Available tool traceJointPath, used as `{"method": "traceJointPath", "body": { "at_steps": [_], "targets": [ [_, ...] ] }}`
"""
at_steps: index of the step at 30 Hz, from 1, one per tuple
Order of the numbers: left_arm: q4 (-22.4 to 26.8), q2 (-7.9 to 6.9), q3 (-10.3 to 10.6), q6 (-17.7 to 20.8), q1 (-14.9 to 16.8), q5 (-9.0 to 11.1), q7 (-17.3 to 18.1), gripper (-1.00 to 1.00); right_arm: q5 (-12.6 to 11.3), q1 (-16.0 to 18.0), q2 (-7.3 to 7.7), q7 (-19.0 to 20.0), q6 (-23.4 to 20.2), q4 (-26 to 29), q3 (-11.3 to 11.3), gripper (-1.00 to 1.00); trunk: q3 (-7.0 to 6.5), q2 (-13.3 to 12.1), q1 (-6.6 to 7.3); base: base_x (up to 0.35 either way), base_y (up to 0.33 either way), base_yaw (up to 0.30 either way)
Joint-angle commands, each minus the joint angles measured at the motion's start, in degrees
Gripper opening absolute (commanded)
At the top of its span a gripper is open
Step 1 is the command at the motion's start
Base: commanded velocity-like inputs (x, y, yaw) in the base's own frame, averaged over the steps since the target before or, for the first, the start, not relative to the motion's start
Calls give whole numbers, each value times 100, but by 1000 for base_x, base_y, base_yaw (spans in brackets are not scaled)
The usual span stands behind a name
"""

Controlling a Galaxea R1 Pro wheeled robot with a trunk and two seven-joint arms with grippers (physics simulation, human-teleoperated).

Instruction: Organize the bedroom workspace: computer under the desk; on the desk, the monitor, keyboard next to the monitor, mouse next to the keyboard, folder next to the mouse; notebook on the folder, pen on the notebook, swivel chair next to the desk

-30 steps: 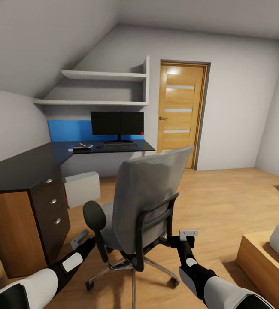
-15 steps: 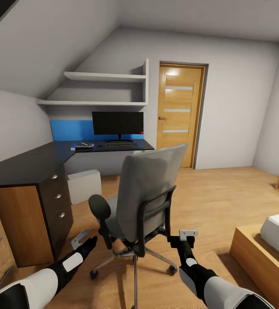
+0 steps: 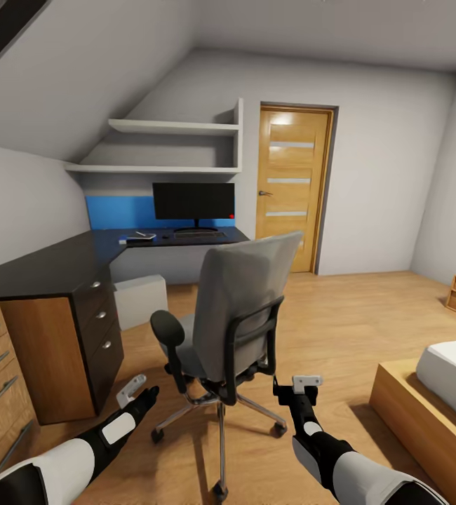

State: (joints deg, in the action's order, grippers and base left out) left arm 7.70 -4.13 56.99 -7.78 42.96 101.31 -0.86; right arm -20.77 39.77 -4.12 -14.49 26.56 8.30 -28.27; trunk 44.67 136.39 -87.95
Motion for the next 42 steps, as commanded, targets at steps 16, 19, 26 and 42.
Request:
{"method": "traceJointPath", "body": {
  "at_steps": [16, 19, 26, 42],
  "targets": [
    [12, -8, 47, -21, 2, 56, -11, 100, -41, 5, -9, -27, 16, -4, -64, 100, 75, 3, 2, -8, 0, 167],
    [12, -8, 45, -21, 2, 56, -9, 100, -41, 5, -9, -26, 16, -4, -64, 100, 91, 3, 2, 0, 0, 210],
    [12, -7, 48, -21, 2, 56, -10, 100, -41, 5, -9, -28, 16, -4, -64, 100, 128, 3, 2, 0, 0, 211],
    [12, 0, 49, -21, 2, 56, -11, 100, -41, 5, -9, -27, 16, -4, -64, 100, 214, 3, 2, 0, 0, 211]
  ]
}}
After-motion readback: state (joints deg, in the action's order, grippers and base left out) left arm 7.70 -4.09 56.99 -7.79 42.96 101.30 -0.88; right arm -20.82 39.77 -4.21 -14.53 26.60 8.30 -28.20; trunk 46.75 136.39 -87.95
